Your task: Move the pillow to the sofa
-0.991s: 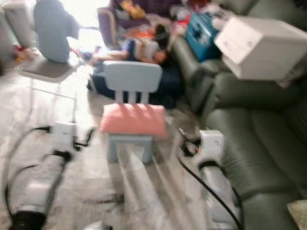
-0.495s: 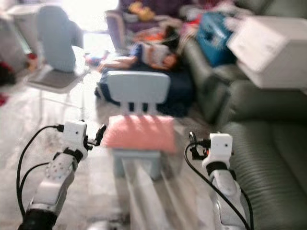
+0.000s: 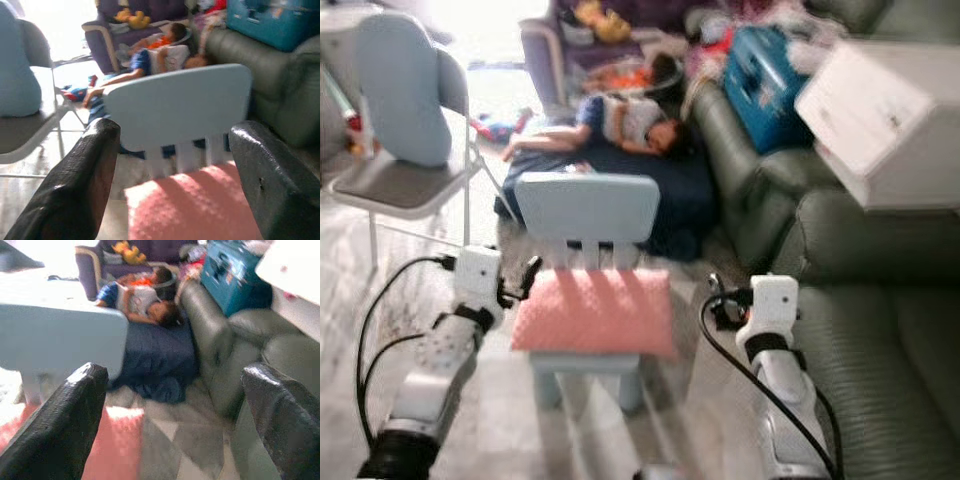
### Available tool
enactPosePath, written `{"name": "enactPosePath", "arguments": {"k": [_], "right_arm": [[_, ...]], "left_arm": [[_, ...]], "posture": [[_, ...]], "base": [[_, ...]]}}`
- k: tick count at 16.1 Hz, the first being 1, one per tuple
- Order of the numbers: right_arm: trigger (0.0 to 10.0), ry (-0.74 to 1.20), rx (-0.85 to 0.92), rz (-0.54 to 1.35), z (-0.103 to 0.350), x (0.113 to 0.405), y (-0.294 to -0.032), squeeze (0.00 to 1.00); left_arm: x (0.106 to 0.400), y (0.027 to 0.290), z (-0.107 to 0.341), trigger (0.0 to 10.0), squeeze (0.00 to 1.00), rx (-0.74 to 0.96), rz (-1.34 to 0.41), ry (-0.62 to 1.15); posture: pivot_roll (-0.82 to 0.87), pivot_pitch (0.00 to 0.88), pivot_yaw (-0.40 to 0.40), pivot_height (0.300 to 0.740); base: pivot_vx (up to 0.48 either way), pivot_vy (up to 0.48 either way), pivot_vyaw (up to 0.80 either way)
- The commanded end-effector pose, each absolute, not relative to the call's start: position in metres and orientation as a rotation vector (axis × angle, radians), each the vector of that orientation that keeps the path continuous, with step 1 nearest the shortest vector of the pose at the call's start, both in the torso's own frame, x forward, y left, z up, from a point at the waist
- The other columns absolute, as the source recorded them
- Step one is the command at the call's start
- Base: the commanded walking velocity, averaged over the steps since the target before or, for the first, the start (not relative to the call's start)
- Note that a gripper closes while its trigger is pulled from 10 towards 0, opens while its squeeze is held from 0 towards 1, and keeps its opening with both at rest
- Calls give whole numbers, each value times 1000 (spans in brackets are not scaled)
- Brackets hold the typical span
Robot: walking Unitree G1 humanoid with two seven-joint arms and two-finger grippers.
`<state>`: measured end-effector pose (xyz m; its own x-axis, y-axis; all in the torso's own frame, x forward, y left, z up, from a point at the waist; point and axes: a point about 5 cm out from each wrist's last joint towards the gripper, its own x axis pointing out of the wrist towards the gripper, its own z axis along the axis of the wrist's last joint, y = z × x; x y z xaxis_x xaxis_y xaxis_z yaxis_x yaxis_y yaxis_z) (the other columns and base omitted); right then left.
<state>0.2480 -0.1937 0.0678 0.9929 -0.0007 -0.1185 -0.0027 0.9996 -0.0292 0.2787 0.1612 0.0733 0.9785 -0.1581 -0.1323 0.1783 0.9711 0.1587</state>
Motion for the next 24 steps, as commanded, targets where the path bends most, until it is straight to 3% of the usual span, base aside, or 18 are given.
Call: {"name": "enactPosePath", "arguments": {"k": [1, 8, 24], "right_arm": [[10000, 113, -20, 29, 69, 251, -186, 0], [10000, 108, -53, 46, 70, 254, -186, 0], [10000, 87, 18, -11, 71, 260, -190, 0]], "left_arm": [[277, 169, 72, 10000, 0, 190, -142, 133], [276, 176, 70, 10000, 0, 186, -87, 153], [286, 177, 57, 10000, 0, 248, -95, 208]], "posture": [[-54, 6, -33, 740], [-49, 17, -35, 740], [-48, 0, -26, 740]], "base": [[480, 0, 0], [404, 139, 0], [0, 0, 136]]}}
